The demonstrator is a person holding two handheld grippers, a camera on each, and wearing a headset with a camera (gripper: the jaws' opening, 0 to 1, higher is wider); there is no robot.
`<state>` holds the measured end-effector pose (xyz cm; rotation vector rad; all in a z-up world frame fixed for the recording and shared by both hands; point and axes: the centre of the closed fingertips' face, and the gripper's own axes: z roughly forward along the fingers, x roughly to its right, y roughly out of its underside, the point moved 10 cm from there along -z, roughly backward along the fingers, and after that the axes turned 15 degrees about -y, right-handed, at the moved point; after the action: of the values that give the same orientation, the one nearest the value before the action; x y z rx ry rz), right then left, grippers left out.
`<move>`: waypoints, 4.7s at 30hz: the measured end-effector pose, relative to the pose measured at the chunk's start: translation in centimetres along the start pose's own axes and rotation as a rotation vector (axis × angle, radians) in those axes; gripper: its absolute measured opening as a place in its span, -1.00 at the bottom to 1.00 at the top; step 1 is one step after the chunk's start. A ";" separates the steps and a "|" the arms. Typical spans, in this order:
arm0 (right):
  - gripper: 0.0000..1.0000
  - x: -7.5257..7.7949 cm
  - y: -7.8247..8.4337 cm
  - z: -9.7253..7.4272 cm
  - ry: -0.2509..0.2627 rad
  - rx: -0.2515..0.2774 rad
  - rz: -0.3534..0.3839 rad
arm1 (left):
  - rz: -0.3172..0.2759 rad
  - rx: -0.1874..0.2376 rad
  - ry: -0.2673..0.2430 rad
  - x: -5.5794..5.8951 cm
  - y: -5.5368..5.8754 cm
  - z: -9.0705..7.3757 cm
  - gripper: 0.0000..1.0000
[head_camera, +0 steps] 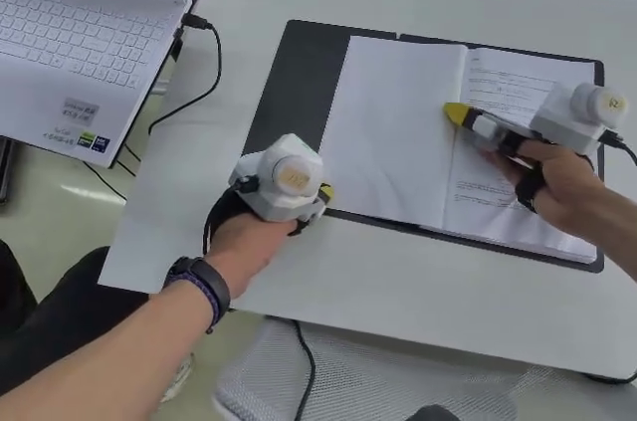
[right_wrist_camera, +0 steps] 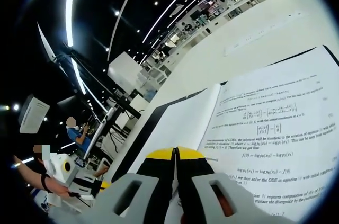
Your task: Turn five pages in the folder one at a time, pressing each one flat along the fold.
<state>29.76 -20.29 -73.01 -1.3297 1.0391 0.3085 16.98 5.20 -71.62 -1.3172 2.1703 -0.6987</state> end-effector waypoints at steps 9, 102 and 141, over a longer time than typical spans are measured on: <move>-1.00 1.6 -1.3 1.0 0.043 0.106 0.031 | -0.014 0.001 0.002 -0.1 0.0 0.0 -1.00; -1.00 -4.0 5.7 -2.4 -0.102 -0.023 0.039 | -0.026 0.021 0.006 -0.2 0.3 0.1 -1.00; -1.00 -6.1 10.7 -6.0 -0.065 -0.065 0.091 | -0.055 -0.002 -0.004 0.0 0.0 -0.2 -1.00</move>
<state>16.17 -20.46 -74.58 -1.3239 1.0446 0.4541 16.89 5.25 -71.48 -1.3832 2.1396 -0.7145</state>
